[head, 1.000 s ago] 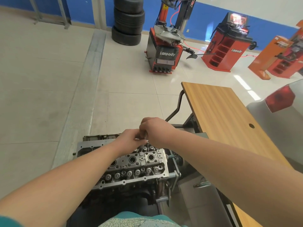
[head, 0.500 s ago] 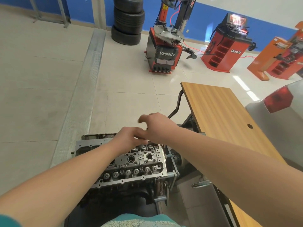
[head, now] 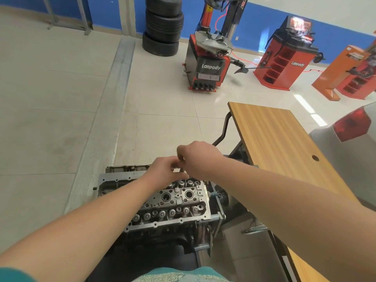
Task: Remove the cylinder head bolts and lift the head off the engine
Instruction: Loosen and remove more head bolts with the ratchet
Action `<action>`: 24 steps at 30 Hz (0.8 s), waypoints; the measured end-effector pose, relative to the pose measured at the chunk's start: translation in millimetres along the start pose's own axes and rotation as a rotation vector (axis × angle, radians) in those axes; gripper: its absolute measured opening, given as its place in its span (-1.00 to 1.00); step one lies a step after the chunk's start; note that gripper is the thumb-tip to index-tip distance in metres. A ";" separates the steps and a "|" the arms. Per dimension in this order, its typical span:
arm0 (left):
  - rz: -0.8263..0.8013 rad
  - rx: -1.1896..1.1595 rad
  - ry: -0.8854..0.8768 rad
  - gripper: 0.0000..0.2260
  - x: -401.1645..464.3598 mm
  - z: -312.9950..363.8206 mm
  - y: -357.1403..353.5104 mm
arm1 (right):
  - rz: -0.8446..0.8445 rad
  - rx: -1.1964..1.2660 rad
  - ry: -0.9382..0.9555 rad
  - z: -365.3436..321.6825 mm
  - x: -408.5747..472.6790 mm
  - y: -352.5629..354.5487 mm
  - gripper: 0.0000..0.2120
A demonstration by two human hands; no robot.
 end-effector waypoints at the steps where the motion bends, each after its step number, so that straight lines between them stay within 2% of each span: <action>1: -0.010 0.001 0.005 -0.90 -0.2 -1.8 -1.5 | -0.007 0.016 0.054 -1.4 -0.1 -1.3 -0.89; 2: -0.027 -0.006 0.004 -0.93 0.0 -3.6 -3.2 | -0.013 0.050 0.106 -2.9 -2.2 -1.6 -0.80; 4: -0.038 -0.010 -0.009 -0.93 -0.5 -3.4 -2.2 | 0.016 0.173 0.102 1.5 -5.5 3.1 -0.78; 7: -0.011 -0.044 -0.041 -0.83 -3.0 3.2 2.9 | 0.017 0.134 -0.090 14.8 -1.7 1.2 -0.60; 9: 0.015 -0.061 -0.050 -0.80 -2.1 4.6 4.2 | 0.006 0.067 -0.111 13.7 1.1 -2.1 -0.69; 10: 0.013 -0.055 -0.047 -0.80 -1.3 4.0 3.0 | 0.003 0.082 -0.064 10.5 0.6 -2.5 -0.82; 11: -0.003 -0.046 -0.040 -0.82 -1.1 2.5 0.6 | -0.006 0.105 -0.002 6.6 -1.3 -1.6 -0.85; 12: -0.025 -0.037 -0.030 -0.83 -0.4 0.4 -1.7 | -0.005 0.138 0.054 3.7 -3.9 0.3 -0.78; 14: -0.050 -0.022 -0.002 -0.84 0.9 -2.4 -3.4 | 0.019 0.220 0.093 4.0 -8.0 5.9 -0.75; 17: 0.008 0.010 -0.018 -0.76 1.4 4.1 2.3 | 0.028 0.151 -0.079 14.1 -3.7 5.7 -0.58; 19: 0.035 -0.001 -0.050 -0.75 1.9 8.9 3.7 | 0.016 0.039 -0.123 14.0 -1.4 3.8 -0.68; 21: -0.003 -0.071 -0.066 -0.80 3.0 7.4 -1.1 | 0.001 0.067 -0.031 8.5 -2.7 2.6 -0.84; 24: -0.047 -0.059 -0.040 -0.77 1.1 1.6 -3.9 | -0.010 0.243 0.132 1.7 -8.6 5.8 -0.72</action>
Point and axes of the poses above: each hand's wrist, its own x-axis towards the middle knuckle, its own y-axis out of the back of the hand, z = x × y, the point moved 10 cm from there along x, towards the middle knuckle, and after that the axes turned 13 degrees about -z, right-handed, at the moved point
